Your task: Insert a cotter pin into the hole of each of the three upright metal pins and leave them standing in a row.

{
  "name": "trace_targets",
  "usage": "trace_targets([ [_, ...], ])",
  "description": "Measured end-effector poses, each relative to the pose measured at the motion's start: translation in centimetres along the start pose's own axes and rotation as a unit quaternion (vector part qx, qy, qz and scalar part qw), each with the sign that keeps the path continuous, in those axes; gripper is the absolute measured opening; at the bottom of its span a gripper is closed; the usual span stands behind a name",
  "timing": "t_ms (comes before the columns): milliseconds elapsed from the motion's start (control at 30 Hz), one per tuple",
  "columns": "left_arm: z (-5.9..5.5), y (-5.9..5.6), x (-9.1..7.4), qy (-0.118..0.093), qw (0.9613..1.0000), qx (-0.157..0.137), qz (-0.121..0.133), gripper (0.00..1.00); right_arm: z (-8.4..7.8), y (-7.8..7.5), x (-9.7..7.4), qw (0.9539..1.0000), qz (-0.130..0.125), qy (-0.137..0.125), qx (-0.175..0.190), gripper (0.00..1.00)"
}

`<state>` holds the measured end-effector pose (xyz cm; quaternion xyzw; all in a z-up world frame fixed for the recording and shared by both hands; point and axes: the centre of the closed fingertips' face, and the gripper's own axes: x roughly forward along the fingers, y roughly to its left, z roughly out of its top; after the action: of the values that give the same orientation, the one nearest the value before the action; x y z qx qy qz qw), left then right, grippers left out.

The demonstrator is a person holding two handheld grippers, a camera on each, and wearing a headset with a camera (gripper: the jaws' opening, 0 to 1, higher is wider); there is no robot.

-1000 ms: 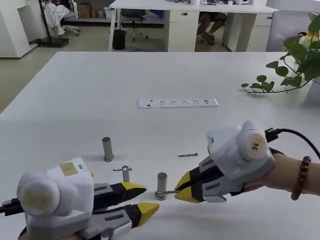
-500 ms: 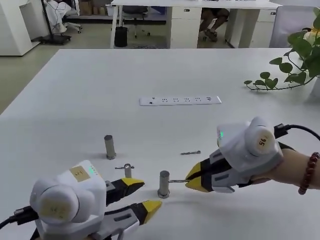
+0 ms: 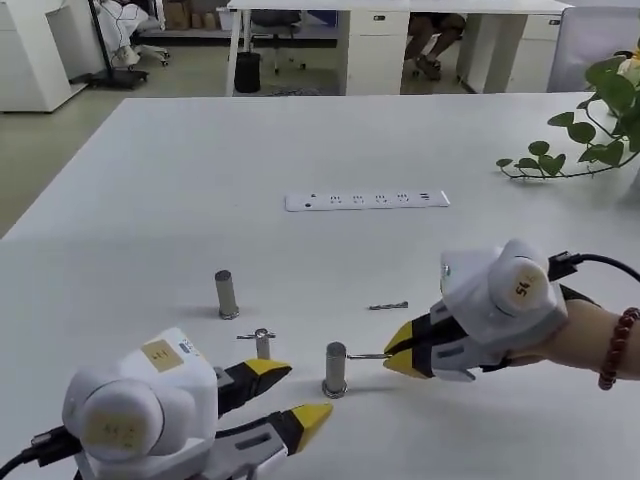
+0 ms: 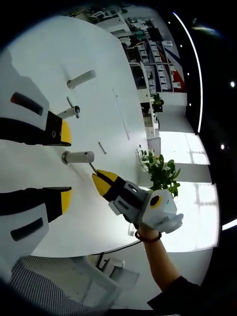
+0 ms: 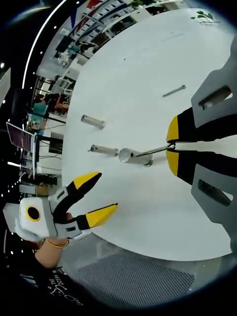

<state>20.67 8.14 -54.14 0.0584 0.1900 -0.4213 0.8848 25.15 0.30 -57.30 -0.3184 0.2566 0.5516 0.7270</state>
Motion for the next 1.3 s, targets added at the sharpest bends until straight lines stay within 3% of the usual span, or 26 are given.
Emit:
trace_targets([
  [767, 0.0, 0.6, 0.0, -0.001, 0.9999, -0.001, 0.012, 0.34, 1.1, 0.0, 0.6, 0.9998, 0.004, -0.003, -0.019, 0.0],
  [1167, -0.8, 1.3, 2.5, 0.021, 0.9993, 0.018, 0.026, 0.3, 1.2, 0.0, 0.6, 0.9997, 0.007, -0.002, -0.024, 0.0],
  [1300, -1.2, 1.8, 3.4, 0.024, 0.9992, 0.002, 0.033, 0.27, 1.3, -0.1, 0.7, 0.9996, 0.008, -0.002, -0.025, 0.0],
])
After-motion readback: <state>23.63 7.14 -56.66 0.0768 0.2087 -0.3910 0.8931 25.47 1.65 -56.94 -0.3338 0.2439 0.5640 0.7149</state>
